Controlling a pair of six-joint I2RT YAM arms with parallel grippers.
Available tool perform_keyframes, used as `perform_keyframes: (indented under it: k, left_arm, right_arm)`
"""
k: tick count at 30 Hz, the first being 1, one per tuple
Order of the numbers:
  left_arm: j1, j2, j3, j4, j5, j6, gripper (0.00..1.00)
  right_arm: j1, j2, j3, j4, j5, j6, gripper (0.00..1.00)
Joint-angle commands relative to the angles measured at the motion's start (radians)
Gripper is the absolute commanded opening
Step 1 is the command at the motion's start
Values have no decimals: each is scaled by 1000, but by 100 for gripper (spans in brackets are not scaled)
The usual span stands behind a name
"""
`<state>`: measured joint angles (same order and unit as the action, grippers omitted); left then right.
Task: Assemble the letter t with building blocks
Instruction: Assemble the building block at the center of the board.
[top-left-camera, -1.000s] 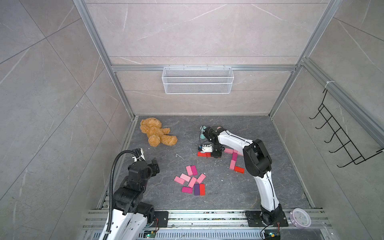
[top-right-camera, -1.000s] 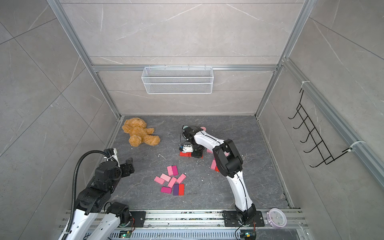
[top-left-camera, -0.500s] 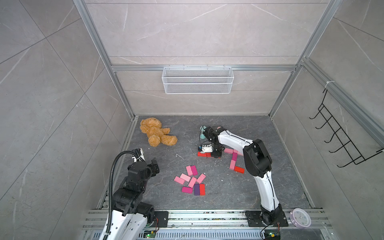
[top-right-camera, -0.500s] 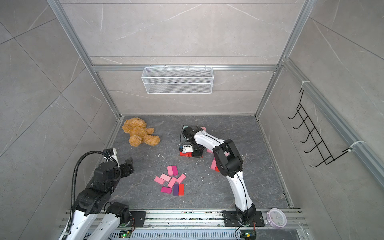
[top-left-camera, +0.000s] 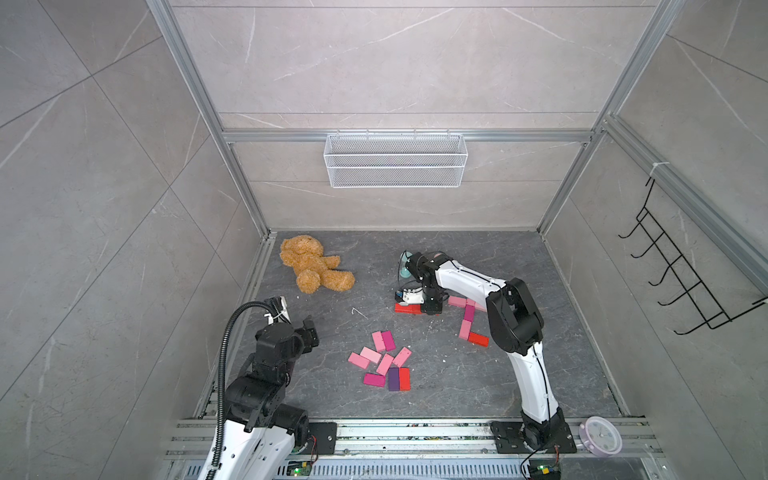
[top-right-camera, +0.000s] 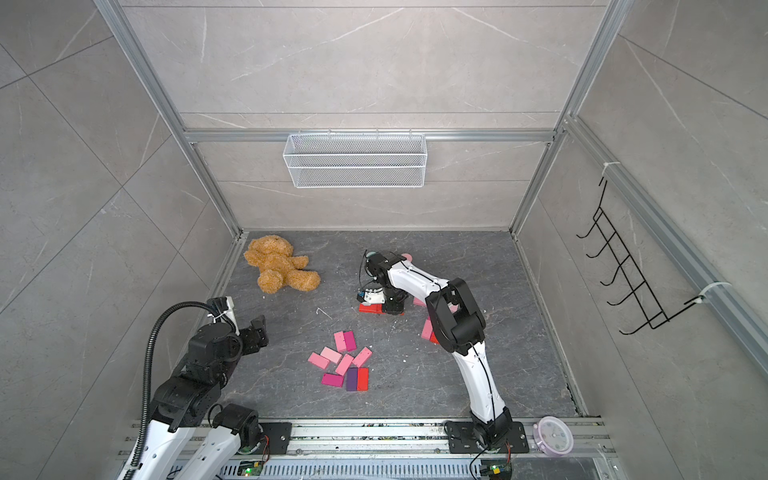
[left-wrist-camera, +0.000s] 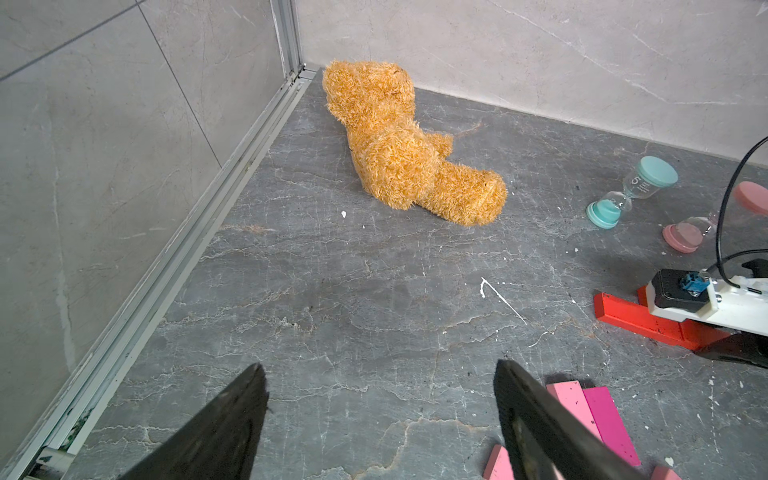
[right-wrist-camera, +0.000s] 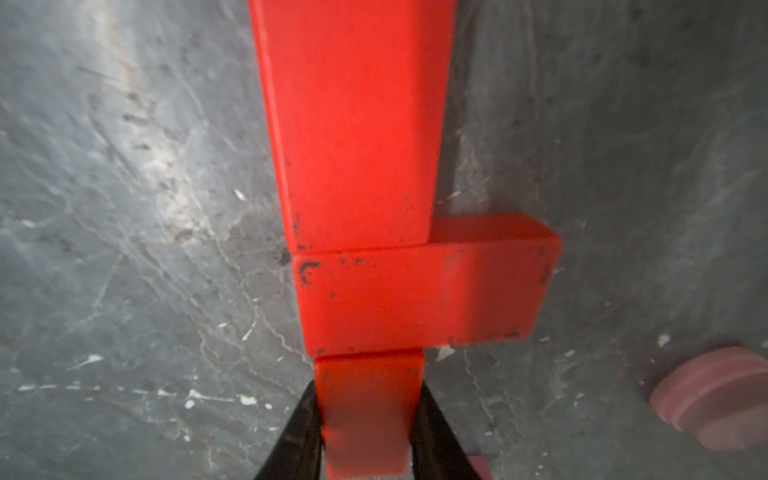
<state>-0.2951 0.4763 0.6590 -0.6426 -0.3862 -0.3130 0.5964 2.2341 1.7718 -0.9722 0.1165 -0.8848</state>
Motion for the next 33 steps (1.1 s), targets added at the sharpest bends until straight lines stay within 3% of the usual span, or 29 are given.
perform_keyframes:
  k: [1,22,33]
  left_arm:
    - [-5,-7,-1,37,4,22,88]
    - [-4,-8,-2,35,4,24,88]
    - [-4,-10,-1,31,4,22,88]
  right_arm:
    - [11,15,24,0,5,-4,22]
    - [19,20,1,3,8,1,26]
    - [20,29,-5,8,14,13,35]
